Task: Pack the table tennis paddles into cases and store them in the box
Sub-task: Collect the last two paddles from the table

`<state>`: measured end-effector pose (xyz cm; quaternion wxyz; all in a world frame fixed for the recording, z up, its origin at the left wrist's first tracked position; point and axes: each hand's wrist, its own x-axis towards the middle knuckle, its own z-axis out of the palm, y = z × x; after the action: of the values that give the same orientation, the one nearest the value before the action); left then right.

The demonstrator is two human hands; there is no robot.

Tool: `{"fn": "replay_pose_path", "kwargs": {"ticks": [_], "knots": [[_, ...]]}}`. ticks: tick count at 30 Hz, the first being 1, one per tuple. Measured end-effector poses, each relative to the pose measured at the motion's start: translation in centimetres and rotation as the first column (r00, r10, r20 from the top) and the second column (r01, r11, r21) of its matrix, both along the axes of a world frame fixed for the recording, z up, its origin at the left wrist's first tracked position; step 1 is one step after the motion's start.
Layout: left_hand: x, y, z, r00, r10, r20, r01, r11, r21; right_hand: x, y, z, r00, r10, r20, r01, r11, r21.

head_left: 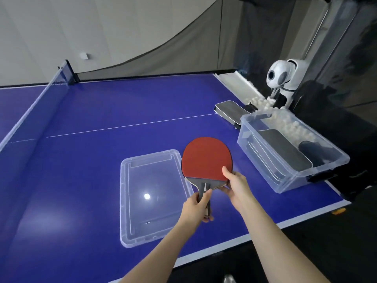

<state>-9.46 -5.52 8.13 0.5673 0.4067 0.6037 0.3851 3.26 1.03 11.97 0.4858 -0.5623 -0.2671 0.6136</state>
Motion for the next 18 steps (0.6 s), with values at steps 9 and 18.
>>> {"fn": "replay_pose_path", "kwargs": {"ticks": [9, 18], "knots": [[8.1, 6.9, -1.8, 0.969, 0.199, -0.146, -0.209, 0.976, -0.057, 6.8, 9.5, -2.7, 0.985, 0.173, -0.006, -0.173, 0.983, -0.056], [12.2, 9.5, -4.2, 0.931, 0.295, -0.215, -0.327, 0.937, -0.126, 9.9, 14.0, -6.7, 0.956, 0.289, -0.043, -0.292, 0.944, -0.155]]}}
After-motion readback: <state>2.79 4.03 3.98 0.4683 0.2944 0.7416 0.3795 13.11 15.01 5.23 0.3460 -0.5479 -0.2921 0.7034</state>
